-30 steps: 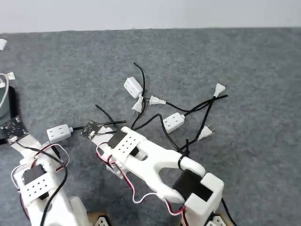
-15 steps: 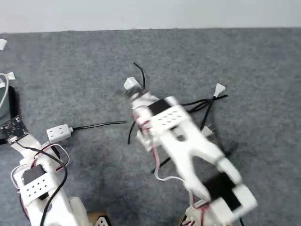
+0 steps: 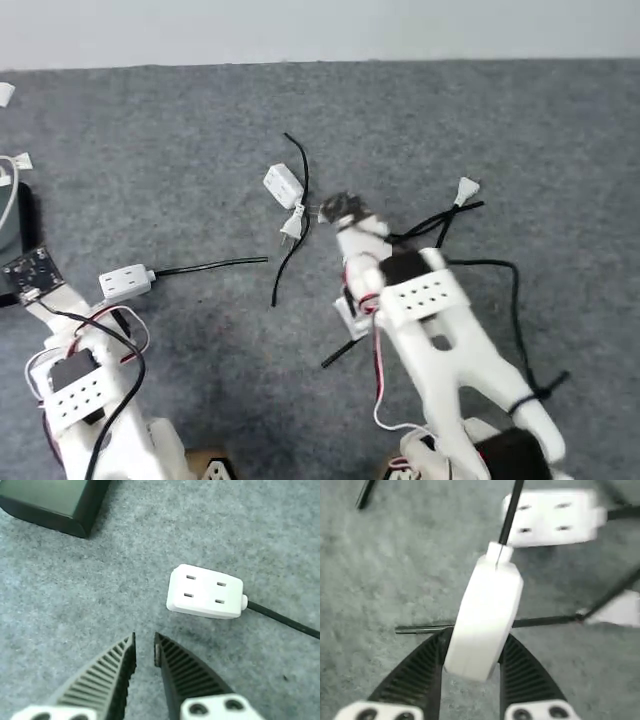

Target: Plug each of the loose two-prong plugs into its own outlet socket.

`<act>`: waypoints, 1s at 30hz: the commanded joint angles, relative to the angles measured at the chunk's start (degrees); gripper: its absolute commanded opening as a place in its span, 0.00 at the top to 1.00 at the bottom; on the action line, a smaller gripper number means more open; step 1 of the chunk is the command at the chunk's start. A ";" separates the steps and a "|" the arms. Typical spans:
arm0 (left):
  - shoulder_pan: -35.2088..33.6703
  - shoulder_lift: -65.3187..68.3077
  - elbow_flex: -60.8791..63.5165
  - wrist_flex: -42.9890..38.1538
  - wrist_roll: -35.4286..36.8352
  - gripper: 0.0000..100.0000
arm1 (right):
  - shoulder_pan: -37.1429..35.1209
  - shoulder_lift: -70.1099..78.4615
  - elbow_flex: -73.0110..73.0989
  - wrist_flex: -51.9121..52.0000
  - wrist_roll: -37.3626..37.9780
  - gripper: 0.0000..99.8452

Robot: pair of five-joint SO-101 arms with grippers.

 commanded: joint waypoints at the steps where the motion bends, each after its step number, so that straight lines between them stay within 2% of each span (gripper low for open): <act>1: 0.62 -0.35 -0.48 -1.76 -0.44 0.94 | -1.45 2.95 -0.44 -4.18 0.62 0.96; 5: 0.62 -0.35 -0.48 -1.76 -0.44 0.94 | -1.54 8.48 -1.93 -5.23 0.70 0.80; 7: 0.62 -0.35 -0.48 -1.76 -0.44 0.94 | -1.80 10.33 -3.96 -2.51 0.70 0.77; 15: 0.88 -0.35 -0.22 -1.76 -0.53 0.94 | -1.36 11.12 -11.96 8.75 0.53 0.81; 18: 0.88 -0.35 -0.22 -1.76 -0.53 0.94 | 1.27 9.27 -13.10 9.45 0.26 0.82; 20: 0.88 -0.35 -0.22 -1.76 -0.53 0.94 | 4.26 6.90 -14.33 9.98 -1.23 0.88; 23: 0.88 -0.35 -0.22 -1.76 -0.53 0.94 | 8.04 3.12 -14.77 10.07 -1.49 0.99; 26: 0.97 -0.35 -0.13 -2.46 -0.53 0.94 | 11.65 2.07 -13.19 8.75 -1.93 0.98; 30: 1.76 -0.44 0.31 -2.55 -0.53 0.94 | 13.85 6.81 -10.29 1.54 -2.81 0.99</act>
